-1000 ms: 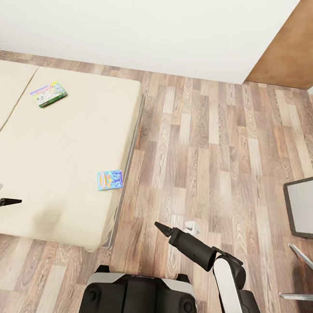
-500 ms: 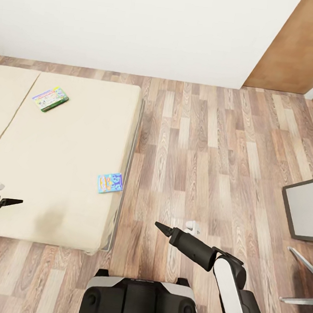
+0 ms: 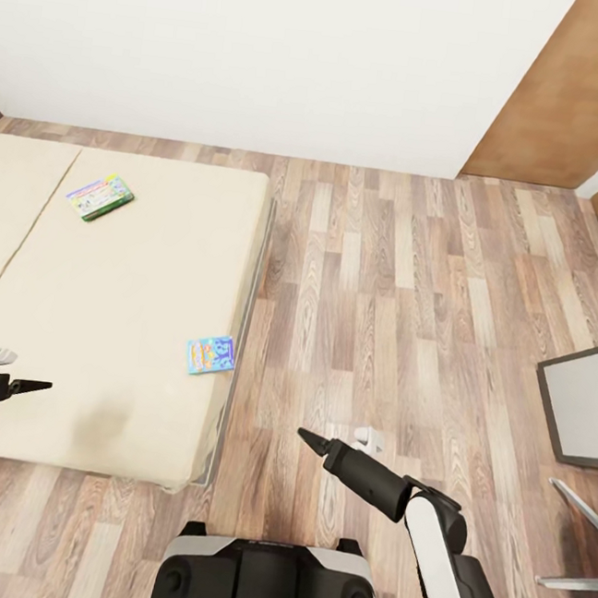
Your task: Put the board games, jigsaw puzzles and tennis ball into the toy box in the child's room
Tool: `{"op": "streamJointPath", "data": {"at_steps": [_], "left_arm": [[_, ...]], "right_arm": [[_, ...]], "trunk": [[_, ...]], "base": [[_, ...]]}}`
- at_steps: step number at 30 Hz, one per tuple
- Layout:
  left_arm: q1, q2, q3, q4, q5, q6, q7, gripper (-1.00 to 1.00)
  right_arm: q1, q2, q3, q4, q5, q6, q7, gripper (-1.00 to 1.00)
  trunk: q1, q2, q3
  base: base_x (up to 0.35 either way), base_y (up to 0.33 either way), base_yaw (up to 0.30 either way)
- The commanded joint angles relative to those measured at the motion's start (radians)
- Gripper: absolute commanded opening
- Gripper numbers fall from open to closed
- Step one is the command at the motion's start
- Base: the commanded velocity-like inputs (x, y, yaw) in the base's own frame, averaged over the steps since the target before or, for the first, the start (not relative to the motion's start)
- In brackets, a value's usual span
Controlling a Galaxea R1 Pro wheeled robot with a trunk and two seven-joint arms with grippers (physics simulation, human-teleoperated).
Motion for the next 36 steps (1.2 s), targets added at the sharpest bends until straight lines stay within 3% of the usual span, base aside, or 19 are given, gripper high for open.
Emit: {"op": "streamJointPath", "data": {"at_steps": [1,12,36], "left_arm": [[-0.001,-0.001,0.008,0.000,-0.009,0.009,-0.005,1.00],[0.015,-0.031,0.008,0.000,-0.011,0.009,-0.004,1.00],[0.027,-0.036,0.009,0.000,-0.009,0.009,-0.003,1.00]], "right_arm": [[0.000,-0.003,-0.001,0.010,0.002,-0.012,0.005,1.00],[0.000,-0.008,-0.002,0.030,0.002,-0.042,0.009,1.00],[0.000,-0.009,-0.008,0.023,0.002,-0.047,0.012,1.00]], "trunk": [[0.001,-0.002,0.001],[0.001,-0.002,0.019],[0.001,-0.002,0.059]], "base": [[0.000,0.000,0.000],[0.000,0.000,0.000],[0.000,0.000,0.000]]}}
